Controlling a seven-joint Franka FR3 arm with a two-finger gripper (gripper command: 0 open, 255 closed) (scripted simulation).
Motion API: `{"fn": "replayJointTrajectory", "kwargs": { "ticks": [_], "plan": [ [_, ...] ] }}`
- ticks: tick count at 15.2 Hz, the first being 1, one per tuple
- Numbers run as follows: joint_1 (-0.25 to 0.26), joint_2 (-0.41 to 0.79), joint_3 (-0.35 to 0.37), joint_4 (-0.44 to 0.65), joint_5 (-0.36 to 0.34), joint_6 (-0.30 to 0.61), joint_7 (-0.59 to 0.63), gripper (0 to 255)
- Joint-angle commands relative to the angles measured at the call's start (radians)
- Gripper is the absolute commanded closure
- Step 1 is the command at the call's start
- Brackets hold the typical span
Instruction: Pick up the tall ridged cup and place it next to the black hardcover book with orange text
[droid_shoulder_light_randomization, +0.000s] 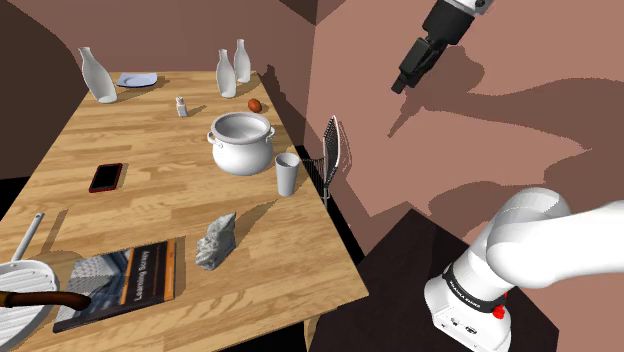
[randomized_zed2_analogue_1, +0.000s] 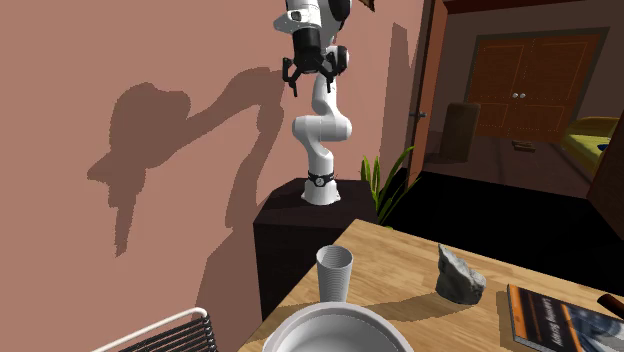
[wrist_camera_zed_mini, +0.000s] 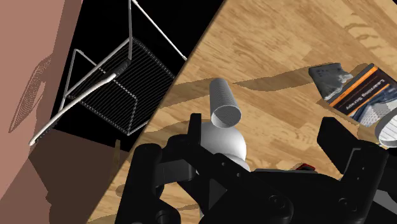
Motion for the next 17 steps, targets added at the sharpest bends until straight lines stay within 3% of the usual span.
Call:
{"fn": "replayJointTrajectory", "kwargs": {
  "ticks": [1,9,17],
  "plan": [
    [0.0,0.0,0.0,0.0,0.0,0.0,0.0,0],
    [0.018,0.212,0.087,-0.031,-0.008,0.204,0.054,0],
    [0.026,0.475,0.166,0.015,-0.051,0.377,0.126,0]
  ]
}}
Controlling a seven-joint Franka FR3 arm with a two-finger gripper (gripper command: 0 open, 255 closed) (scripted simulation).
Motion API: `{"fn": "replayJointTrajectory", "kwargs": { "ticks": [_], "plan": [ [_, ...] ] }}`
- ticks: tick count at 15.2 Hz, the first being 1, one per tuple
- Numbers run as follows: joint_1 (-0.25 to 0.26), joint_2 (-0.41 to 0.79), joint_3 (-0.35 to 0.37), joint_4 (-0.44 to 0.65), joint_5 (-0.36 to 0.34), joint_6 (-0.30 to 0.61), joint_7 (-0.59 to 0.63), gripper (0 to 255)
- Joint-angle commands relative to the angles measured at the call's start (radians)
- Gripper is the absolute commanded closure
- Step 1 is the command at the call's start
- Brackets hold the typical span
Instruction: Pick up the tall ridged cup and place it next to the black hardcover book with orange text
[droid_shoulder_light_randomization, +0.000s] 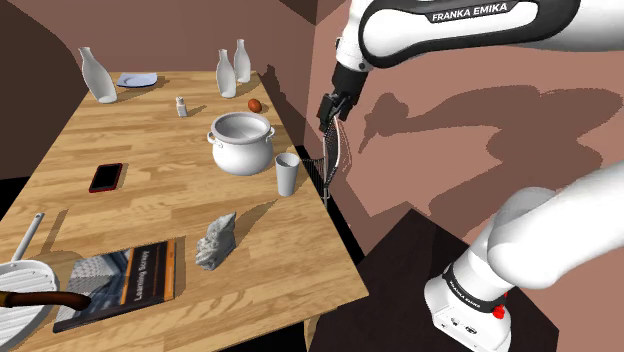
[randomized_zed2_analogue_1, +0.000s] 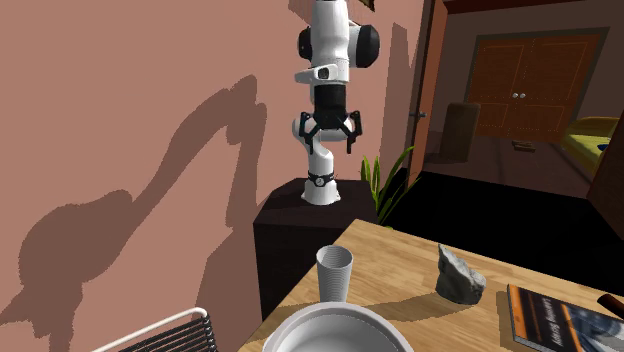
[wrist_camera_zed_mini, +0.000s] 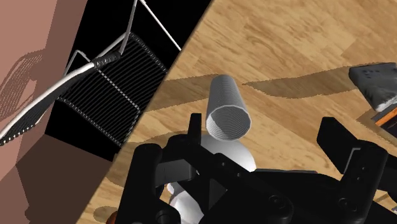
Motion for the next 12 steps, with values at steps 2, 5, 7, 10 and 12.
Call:
{"fn": "replayJointTrajectory", "kwargs": {
  "ticks": [2,5,7,10,12],
  "plan": [
    [0.003,0.111,0.03,0.032,-0.026,0.061,0.037,0],
    [0.005,0.222,0.052,0.076,-0.061,0.108,0.074,0],
    [0.008,0.297,0.064,0.111,-0.089,0.134,0.101,0],
    [0.016,0.413,0.076,0.172,-0.135,0.164,0.142,0],
    [0.025,0.491,0.08,0.219,-0.167,0.178,0.169,0]
  ]
}}
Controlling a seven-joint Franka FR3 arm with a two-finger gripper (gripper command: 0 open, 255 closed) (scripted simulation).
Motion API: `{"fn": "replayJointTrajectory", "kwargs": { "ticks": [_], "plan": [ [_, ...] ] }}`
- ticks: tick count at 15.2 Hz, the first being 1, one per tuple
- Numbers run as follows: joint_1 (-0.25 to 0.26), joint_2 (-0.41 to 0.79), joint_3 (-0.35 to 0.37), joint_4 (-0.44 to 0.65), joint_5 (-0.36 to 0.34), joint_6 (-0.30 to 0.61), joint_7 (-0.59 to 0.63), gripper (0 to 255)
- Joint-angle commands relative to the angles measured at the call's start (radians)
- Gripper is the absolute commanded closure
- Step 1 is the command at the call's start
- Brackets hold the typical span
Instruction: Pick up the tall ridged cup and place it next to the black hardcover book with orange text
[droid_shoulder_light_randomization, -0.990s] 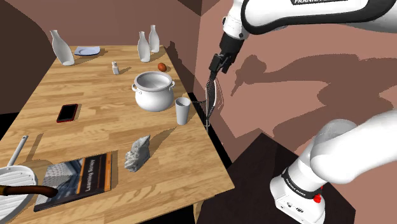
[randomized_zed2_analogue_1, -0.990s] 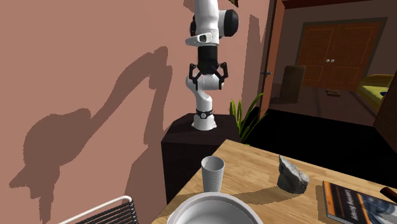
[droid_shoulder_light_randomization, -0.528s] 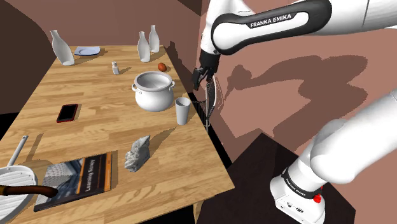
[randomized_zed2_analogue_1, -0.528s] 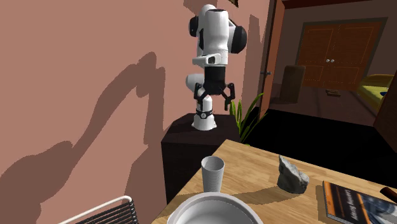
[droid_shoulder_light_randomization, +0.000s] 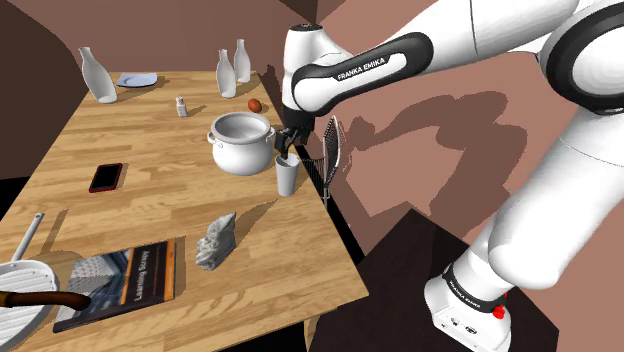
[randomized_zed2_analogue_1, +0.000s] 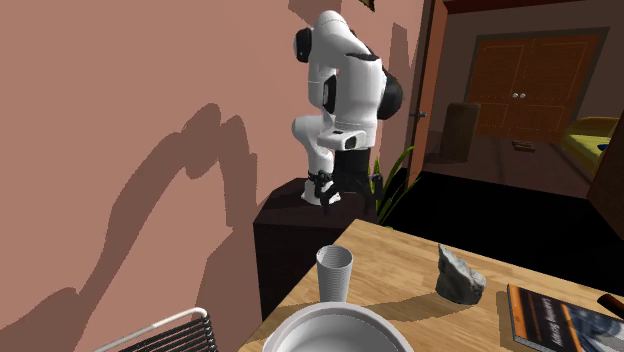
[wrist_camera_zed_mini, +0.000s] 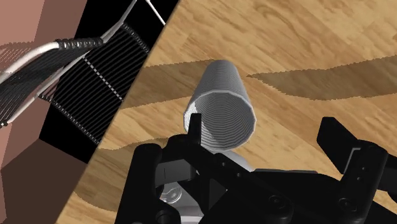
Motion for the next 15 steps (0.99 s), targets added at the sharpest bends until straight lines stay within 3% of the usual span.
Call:
{"fn": "replayJointTrajectory", "kwargs": {
  "ticks": [1,6,15],
  "plan": [
    [0.008,0.082,0.001,0.047,-0.033,0.018,0.025,0],
    [0.038,0.25,-0.007,0.168,-0.096,0.028,0.074,0],
    [0.038,0.309,-0.018,0.145,-0.115,0.109,0.086,0]
  ]
}}
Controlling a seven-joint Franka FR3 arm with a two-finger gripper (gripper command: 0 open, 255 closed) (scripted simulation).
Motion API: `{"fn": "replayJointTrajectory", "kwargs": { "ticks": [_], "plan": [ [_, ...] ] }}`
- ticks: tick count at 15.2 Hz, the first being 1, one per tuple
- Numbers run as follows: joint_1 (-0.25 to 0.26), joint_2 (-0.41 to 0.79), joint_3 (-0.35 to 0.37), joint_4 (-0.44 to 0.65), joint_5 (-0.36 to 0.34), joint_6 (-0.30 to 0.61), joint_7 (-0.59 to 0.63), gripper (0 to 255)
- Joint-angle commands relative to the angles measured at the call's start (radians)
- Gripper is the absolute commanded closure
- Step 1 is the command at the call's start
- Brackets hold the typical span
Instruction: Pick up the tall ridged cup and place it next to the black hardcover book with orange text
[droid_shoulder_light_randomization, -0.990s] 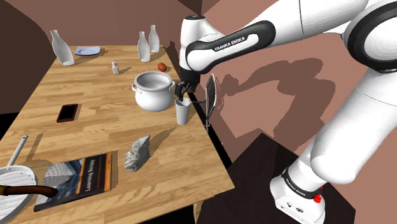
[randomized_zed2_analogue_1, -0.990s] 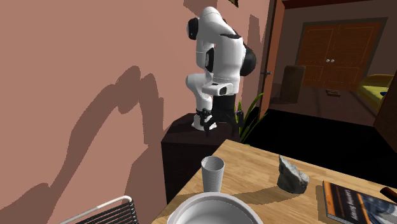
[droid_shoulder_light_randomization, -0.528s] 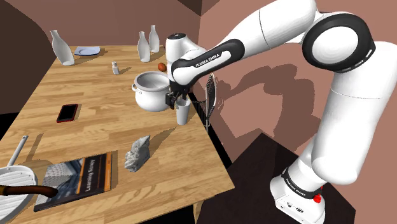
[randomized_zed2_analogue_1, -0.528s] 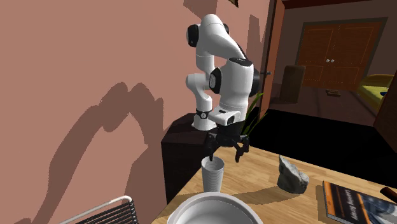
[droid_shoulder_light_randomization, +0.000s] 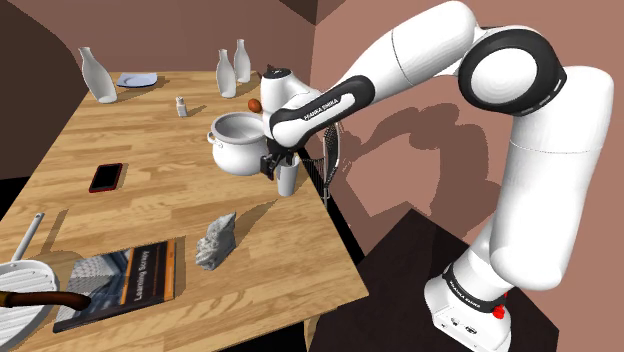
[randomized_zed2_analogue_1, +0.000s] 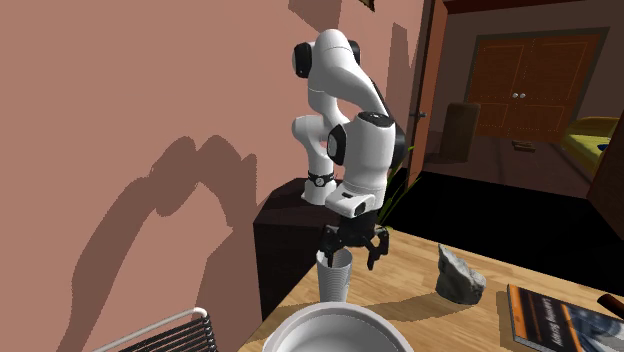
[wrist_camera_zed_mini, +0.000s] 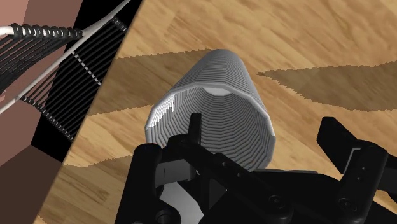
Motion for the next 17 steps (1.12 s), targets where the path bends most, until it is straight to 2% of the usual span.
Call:
{"fn": "replayJointTrajectory", "kwargs": {
  "ticks": [1,6,7,17],
  "plan": [
    [0.0,0.002,0.0,-0.002,-0.001,0.004,0.001,0],
    [0.0,0.002,0.0,-0.002,-0.001,0.004,0.001,0],
    [0.0,0.002,0.0,-0.002,-0.001,0.004,0.001,255],
    [-0.001,-0.006,0.001,0.001,0.002,-0.006,-0.002,255]
  ]
}}
